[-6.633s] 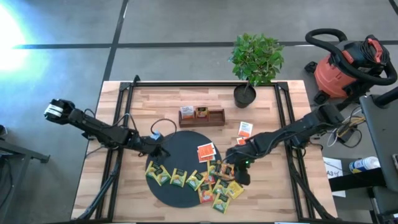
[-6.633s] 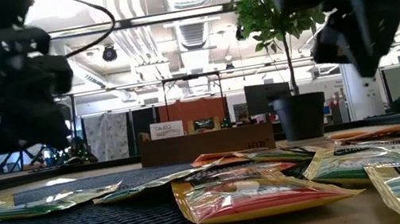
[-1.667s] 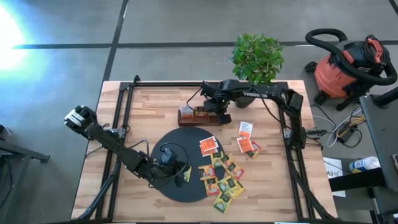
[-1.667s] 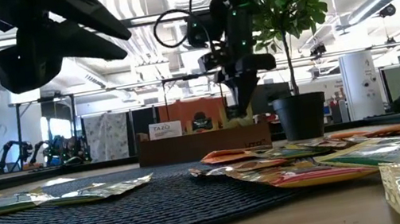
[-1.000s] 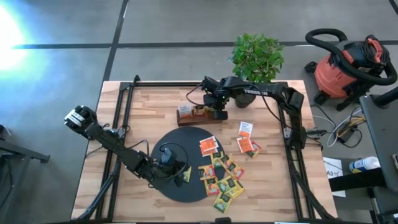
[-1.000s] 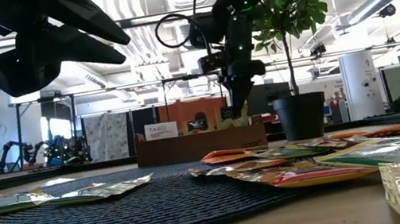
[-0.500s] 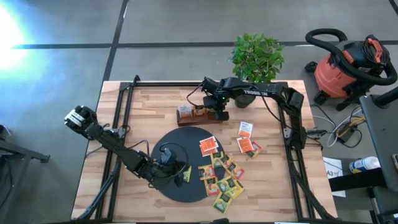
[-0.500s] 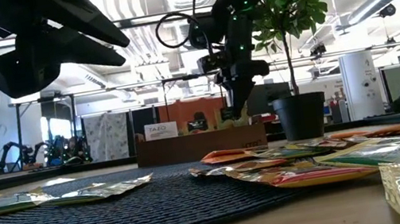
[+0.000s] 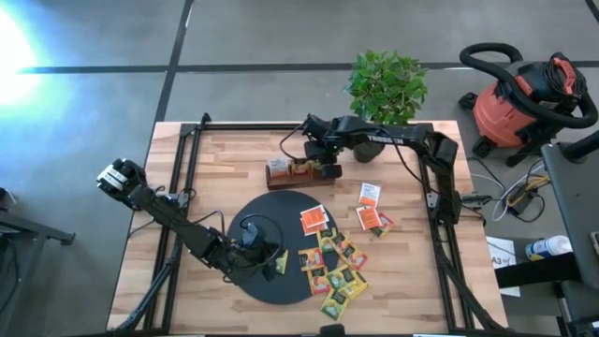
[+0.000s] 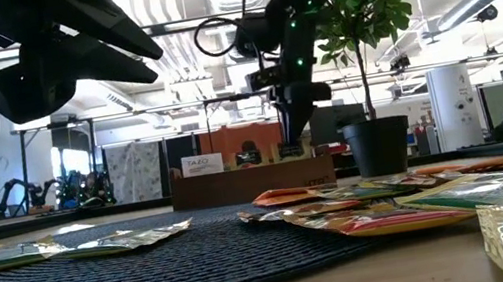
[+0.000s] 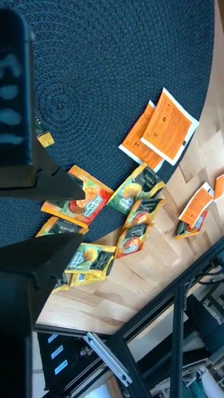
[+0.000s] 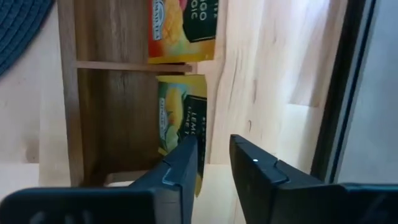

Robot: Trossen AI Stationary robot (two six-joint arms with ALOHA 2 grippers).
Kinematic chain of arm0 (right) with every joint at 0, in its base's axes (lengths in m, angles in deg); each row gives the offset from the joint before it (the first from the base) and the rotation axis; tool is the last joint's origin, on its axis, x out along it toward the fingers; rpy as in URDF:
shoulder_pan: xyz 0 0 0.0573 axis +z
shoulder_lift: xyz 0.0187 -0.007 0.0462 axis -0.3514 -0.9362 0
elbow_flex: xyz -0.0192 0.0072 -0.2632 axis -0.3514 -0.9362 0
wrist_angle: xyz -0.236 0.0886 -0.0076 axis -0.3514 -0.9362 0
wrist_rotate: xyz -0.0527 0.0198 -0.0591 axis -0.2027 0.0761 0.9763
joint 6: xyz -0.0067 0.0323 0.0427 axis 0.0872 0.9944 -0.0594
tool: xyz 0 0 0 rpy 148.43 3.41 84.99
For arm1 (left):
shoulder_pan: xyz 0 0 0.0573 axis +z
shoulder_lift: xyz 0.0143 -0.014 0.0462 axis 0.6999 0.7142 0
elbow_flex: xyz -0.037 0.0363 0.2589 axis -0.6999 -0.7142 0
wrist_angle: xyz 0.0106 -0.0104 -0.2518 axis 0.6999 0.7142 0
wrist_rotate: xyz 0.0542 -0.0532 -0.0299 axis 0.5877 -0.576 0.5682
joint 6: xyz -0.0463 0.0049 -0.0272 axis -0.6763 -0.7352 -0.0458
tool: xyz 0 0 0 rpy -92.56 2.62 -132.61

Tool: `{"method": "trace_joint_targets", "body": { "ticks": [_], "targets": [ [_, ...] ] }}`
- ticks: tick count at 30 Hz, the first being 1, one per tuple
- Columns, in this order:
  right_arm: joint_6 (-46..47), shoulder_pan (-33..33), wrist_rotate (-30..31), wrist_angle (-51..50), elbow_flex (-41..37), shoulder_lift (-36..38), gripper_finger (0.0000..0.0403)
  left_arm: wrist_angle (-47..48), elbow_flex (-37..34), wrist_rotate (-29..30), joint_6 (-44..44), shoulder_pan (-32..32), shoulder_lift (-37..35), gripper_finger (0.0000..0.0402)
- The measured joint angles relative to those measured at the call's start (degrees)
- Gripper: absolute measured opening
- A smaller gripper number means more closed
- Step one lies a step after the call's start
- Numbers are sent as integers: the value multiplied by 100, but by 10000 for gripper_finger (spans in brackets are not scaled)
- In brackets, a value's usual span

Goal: Pick & Place Tea
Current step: Put the yellow tea bag into the right section of the brown wooden organizer

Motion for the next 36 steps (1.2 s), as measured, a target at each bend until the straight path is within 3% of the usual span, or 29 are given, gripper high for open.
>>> {"method": "trace_joint_targets", "body": {
  "ticks": [11, 15, 18, 23, 27, 31, 36],
  "targets": [
    [327, -15, 292, 462, -31, 876, 93, 43, 0, 0, 31, 0, 0, 90],
    [623, 136, -365, 287, -137, 1272, 93, 152, 0, -25, 99, -5, 0, 90],
    [855, 451, -1019, 70, -340, 1535, 93, 403, 0, -396, 243, -40, 0, 90],
    [1403, 1174, -1087, 49, -1000, 1781, 93, 981, 0, -1309, 285, -151, 0, 90],
    [2620, 1810, -1523, 486, -1537, 1752, 93, 994, -4, -1701, 256, -243, 21, 90],
    [4477, 2270, -2385, 2016, -2032, 1574, 93, 937, -5, -2172, 238, -273, 229, 90],
    [6085, 2660, -2443, 3737, -2249, 1183, 93, 902, -11, -2348, 210, -262, 716, 90]
  ]
}}
